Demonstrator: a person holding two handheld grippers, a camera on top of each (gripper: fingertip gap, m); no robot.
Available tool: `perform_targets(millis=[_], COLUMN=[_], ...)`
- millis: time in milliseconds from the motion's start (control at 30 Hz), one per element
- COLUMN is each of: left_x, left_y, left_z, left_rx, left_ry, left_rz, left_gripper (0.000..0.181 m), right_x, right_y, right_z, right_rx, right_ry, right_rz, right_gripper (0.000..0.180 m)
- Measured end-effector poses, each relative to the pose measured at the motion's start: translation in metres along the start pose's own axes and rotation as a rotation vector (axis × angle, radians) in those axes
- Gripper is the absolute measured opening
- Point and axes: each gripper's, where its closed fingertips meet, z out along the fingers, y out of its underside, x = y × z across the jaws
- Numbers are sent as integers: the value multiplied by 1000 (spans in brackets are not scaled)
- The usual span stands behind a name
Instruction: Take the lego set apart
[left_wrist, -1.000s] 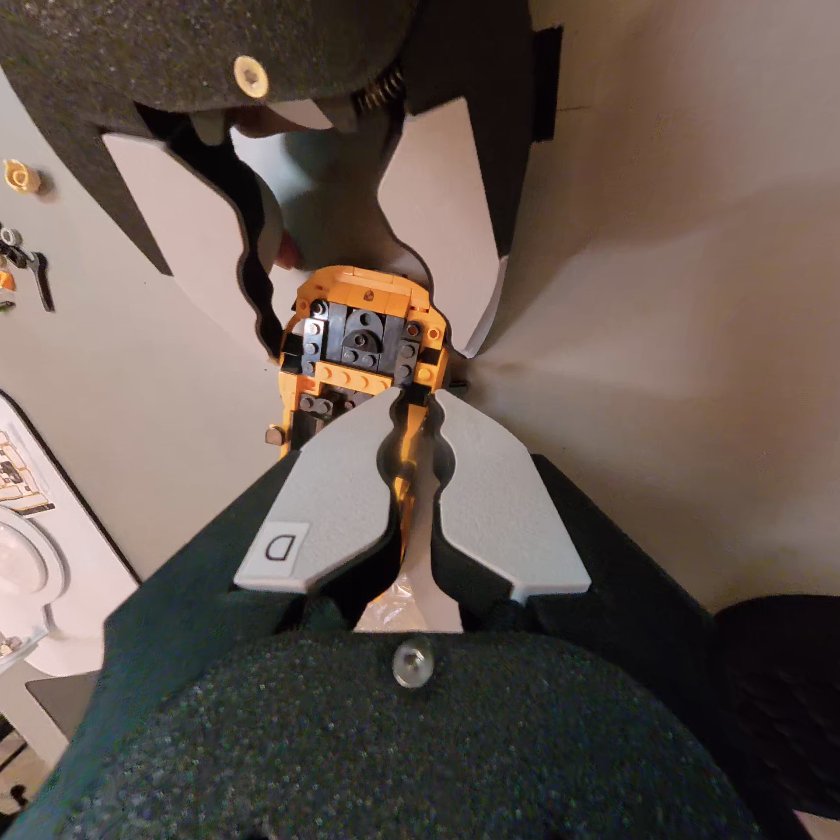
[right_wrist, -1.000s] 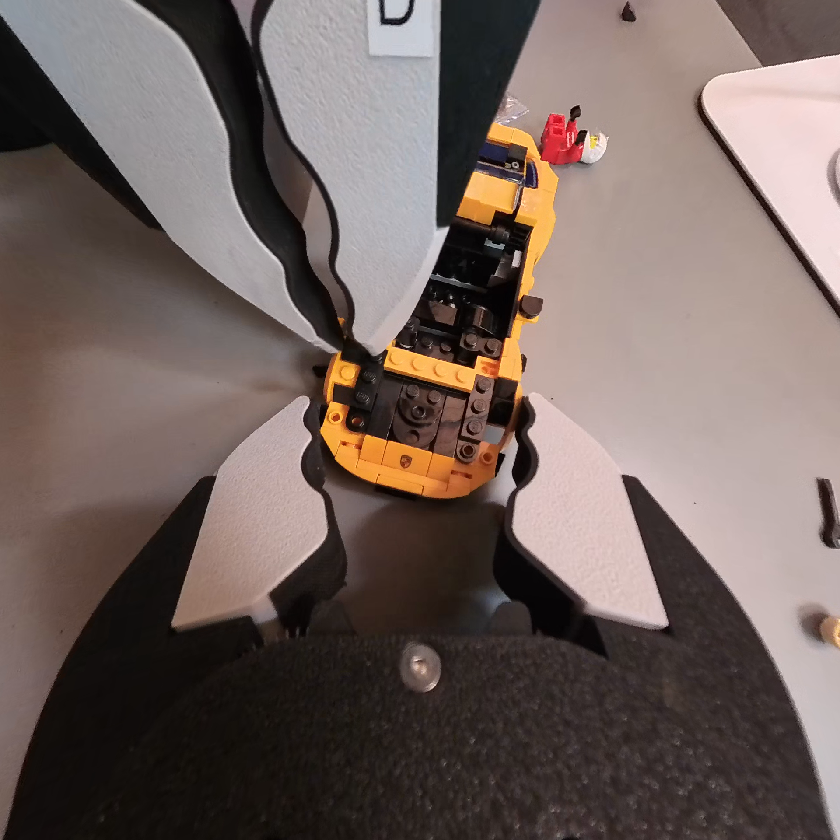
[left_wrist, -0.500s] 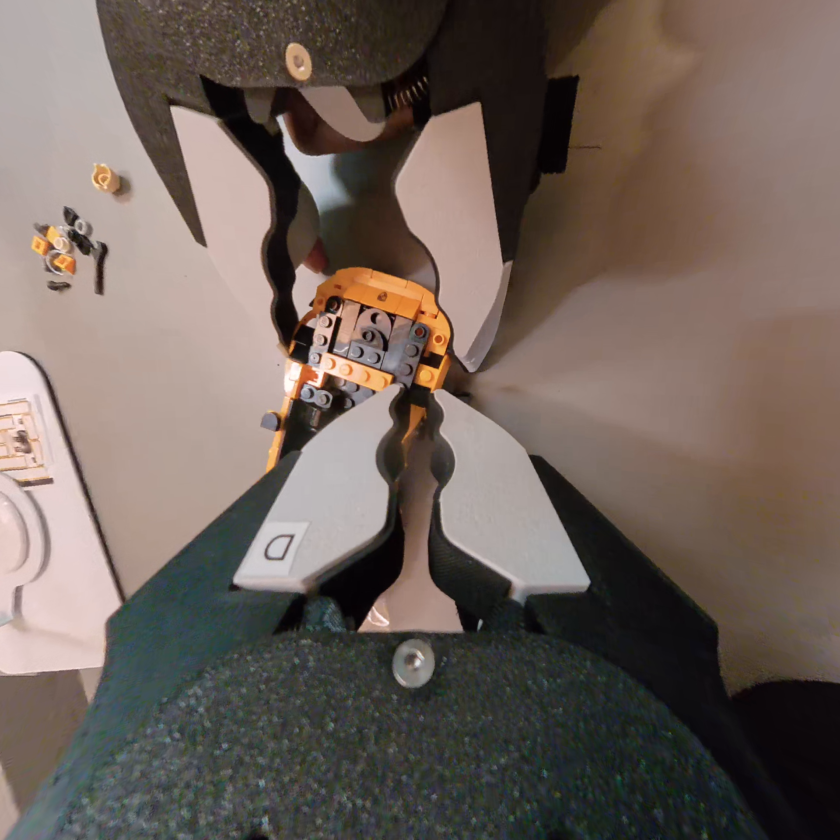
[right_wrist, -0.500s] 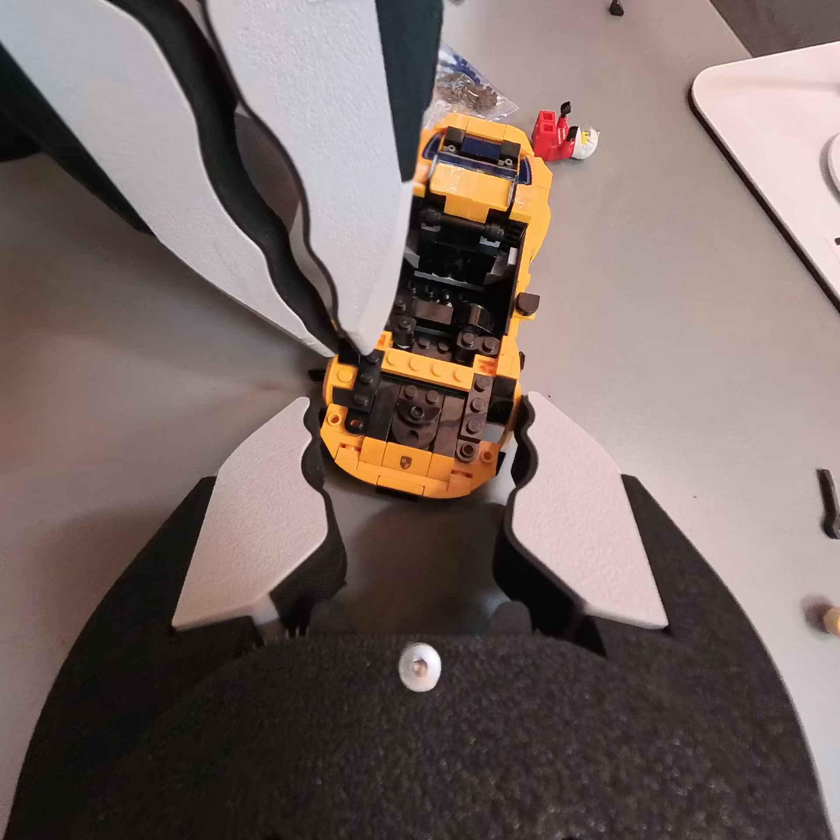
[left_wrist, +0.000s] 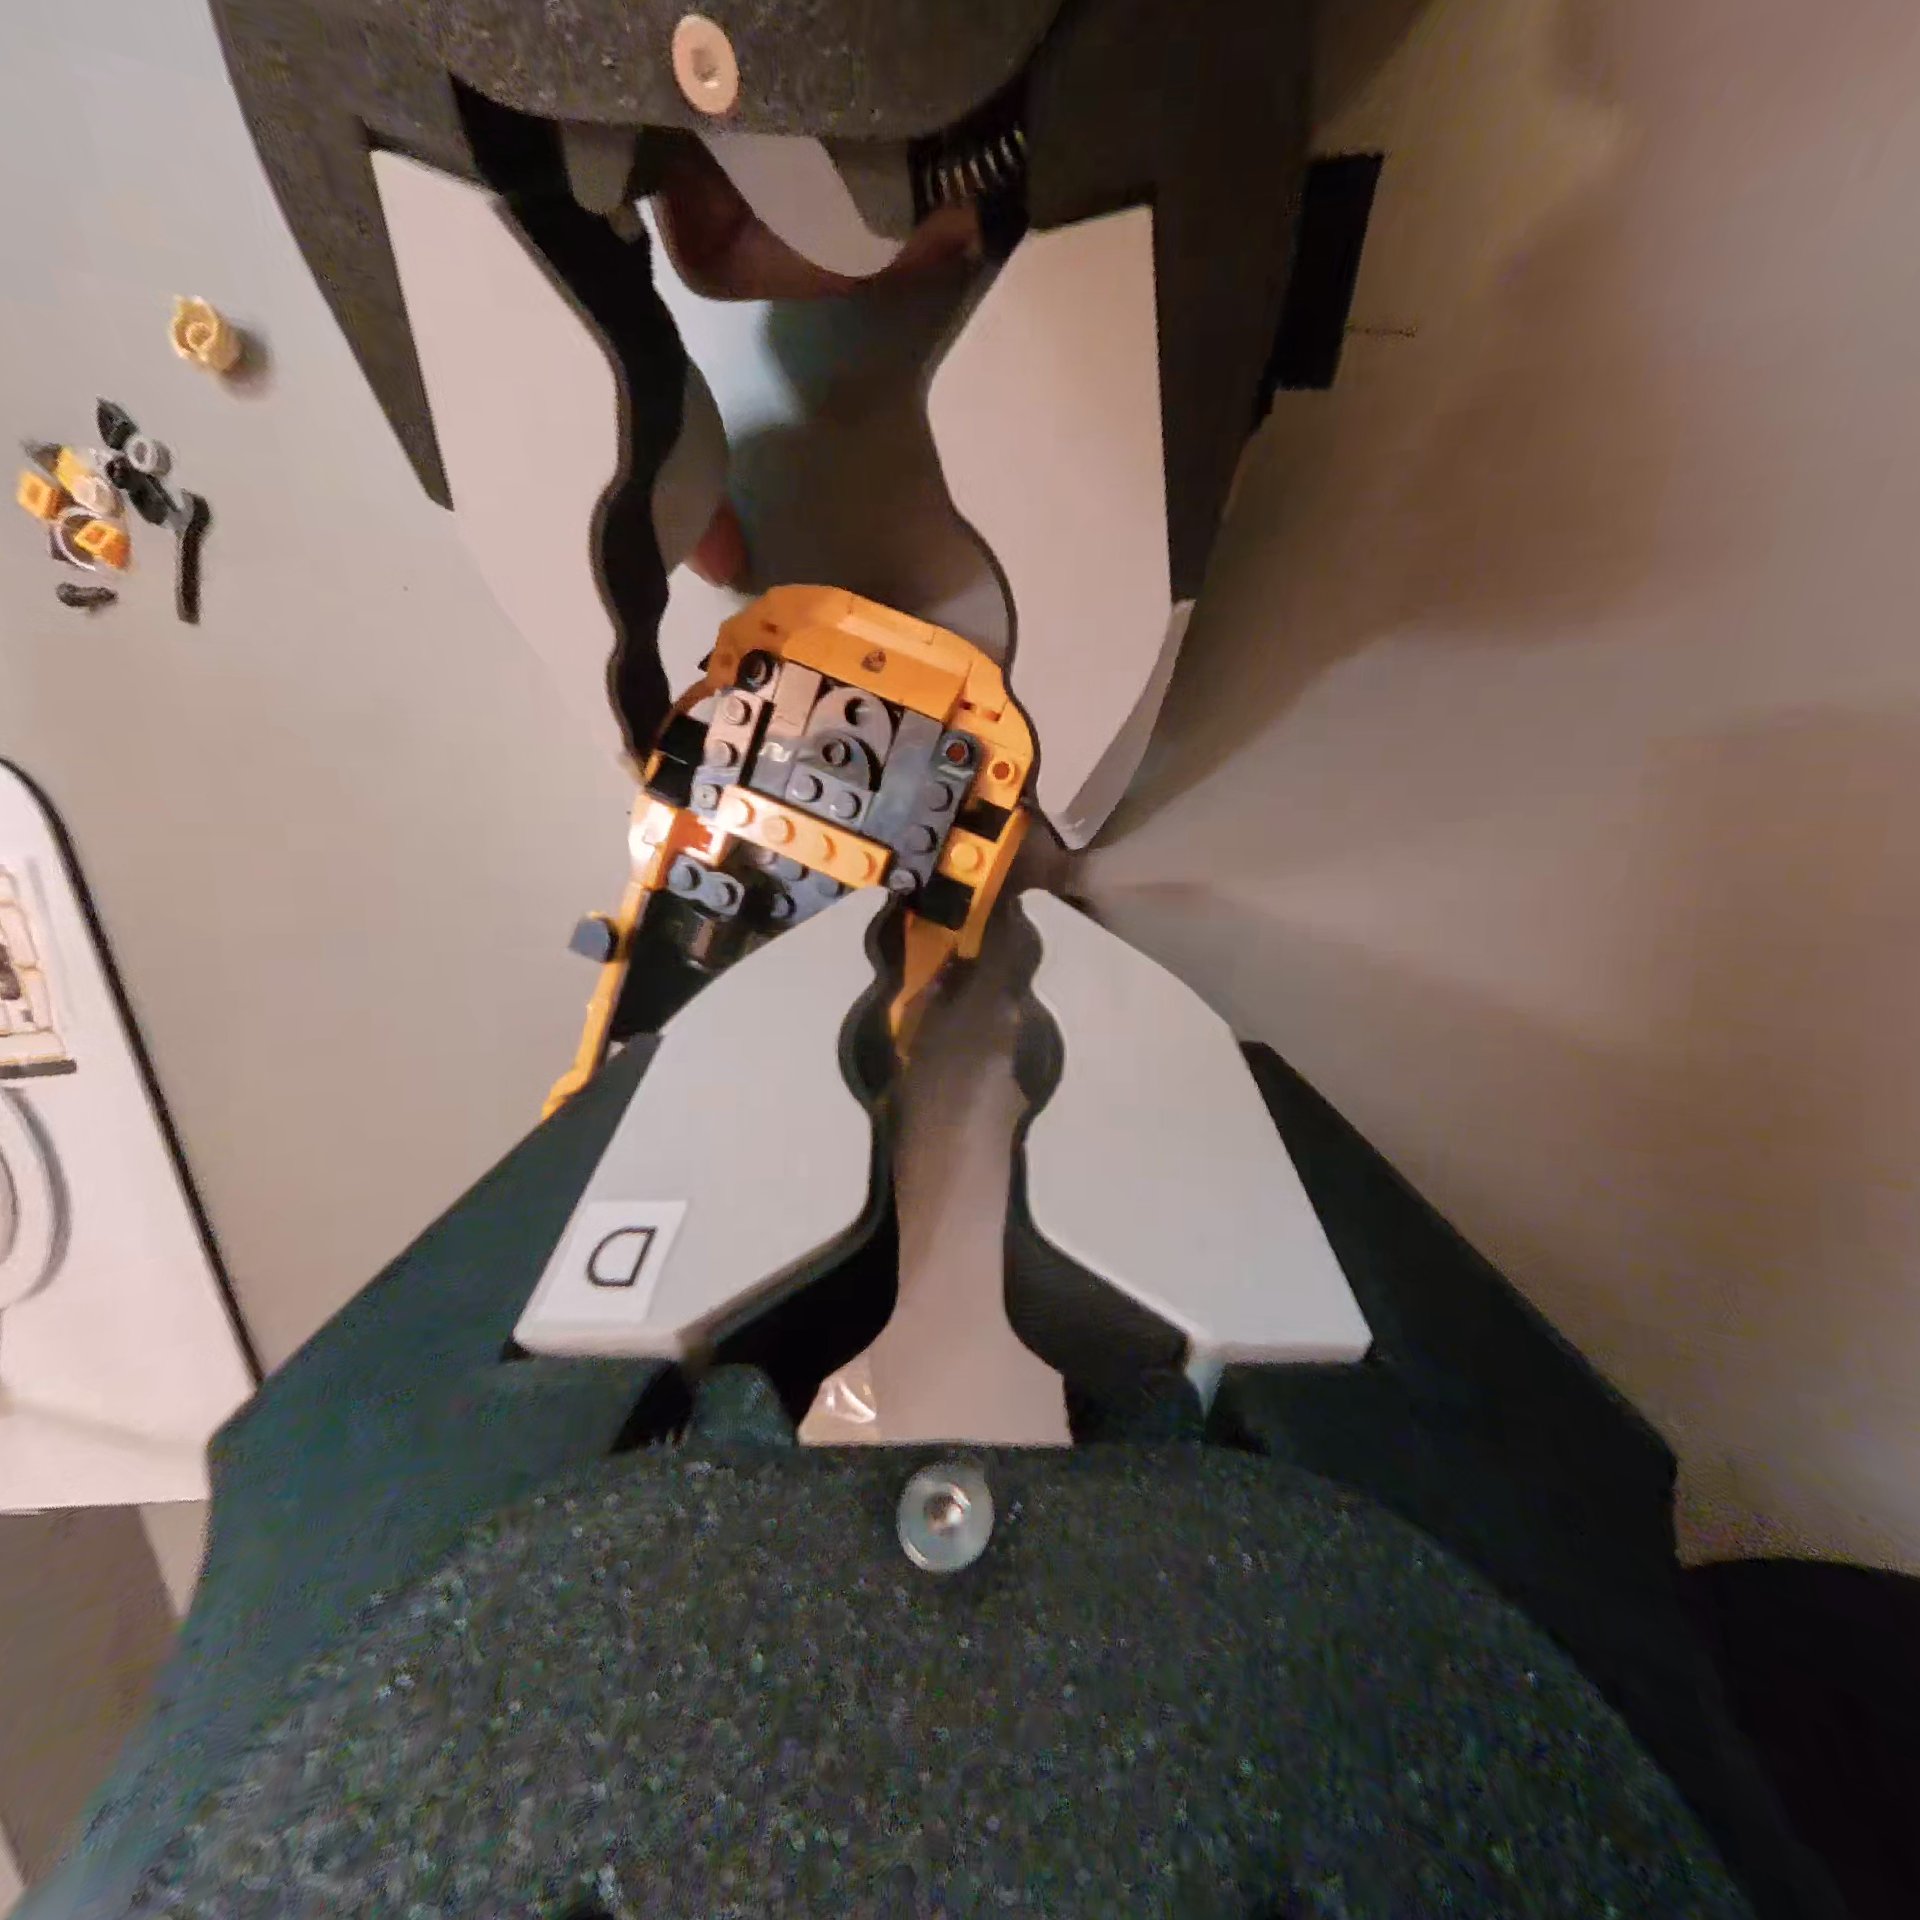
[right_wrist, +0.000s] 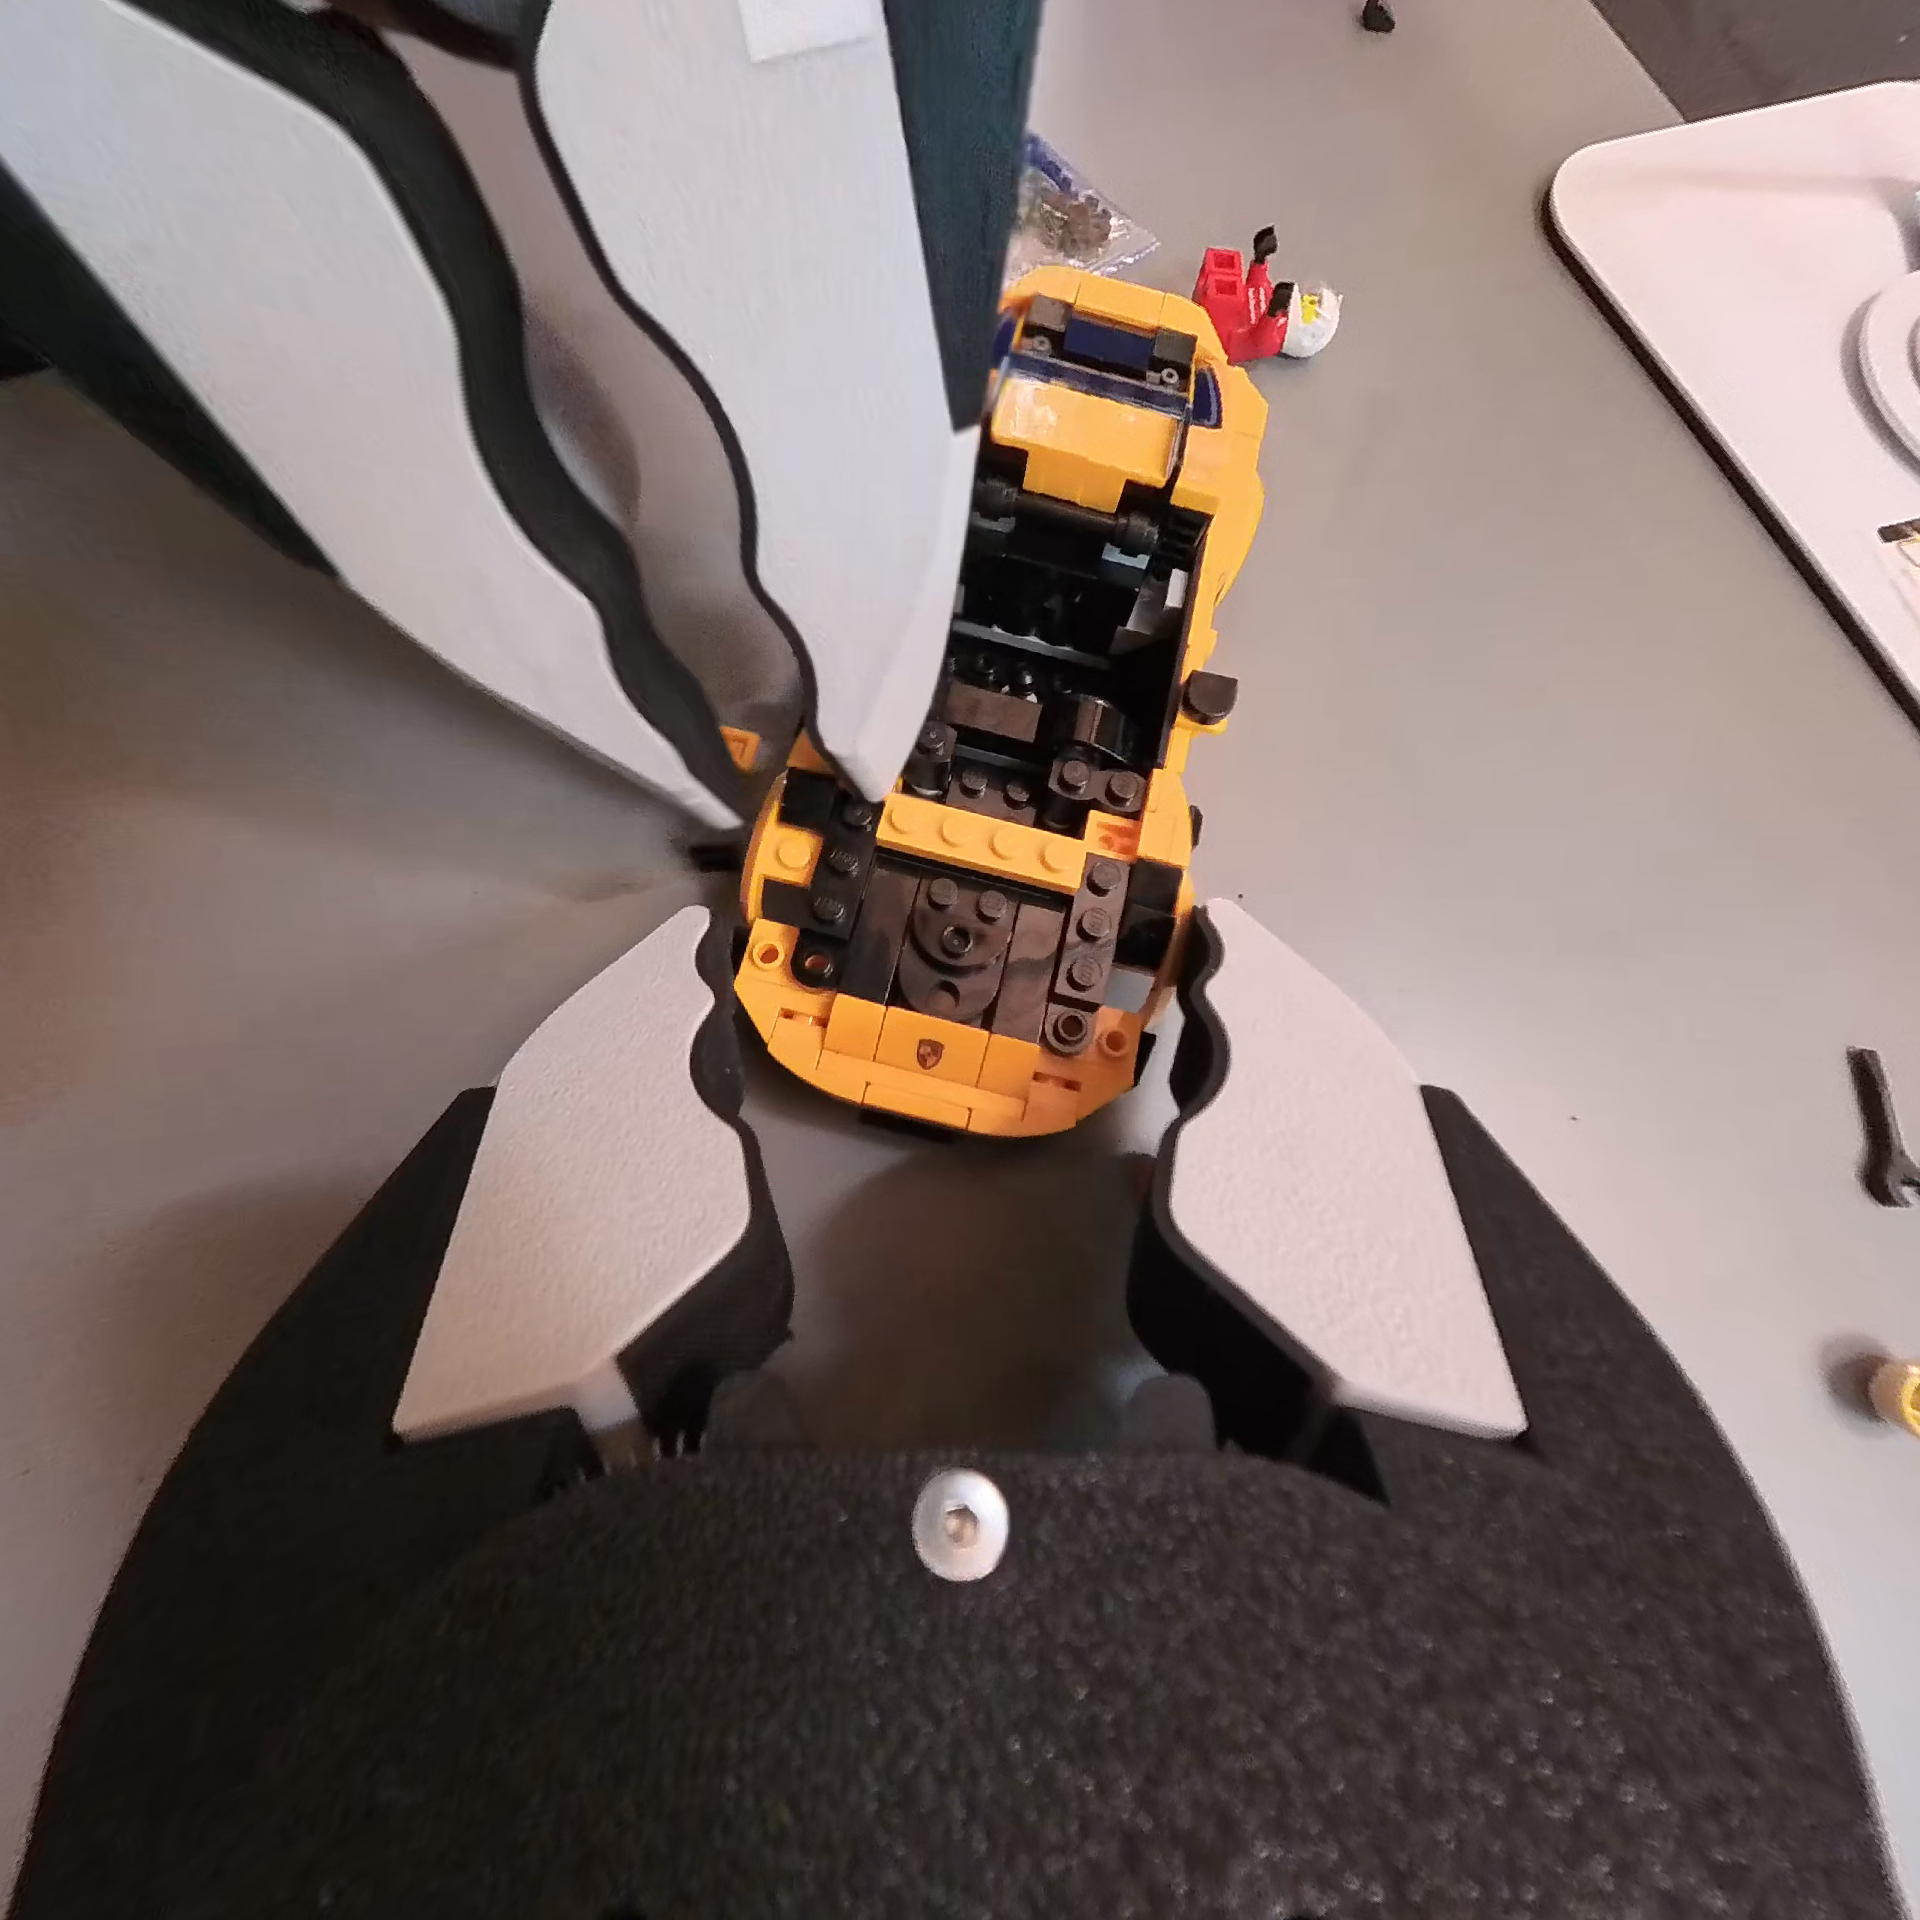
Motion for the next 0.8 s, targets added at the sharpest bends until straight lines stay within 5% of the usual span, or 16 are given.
perform_targets(millis=[500, 800], left_x=[-3, -2], left_y=[3, 2], left_z=[-2, -3], left_rx=[-124, -108], left_ry=[-15, 141], left_rz=[161, 47], left_gripper=[12, 9], right_x=[0, -1], right_y=[0, -1], right_z=[0, 0], right_rx=[-3, -4], right_ry=[8, 8], right_rz=[5, 5], right_gripper=[82, 82])
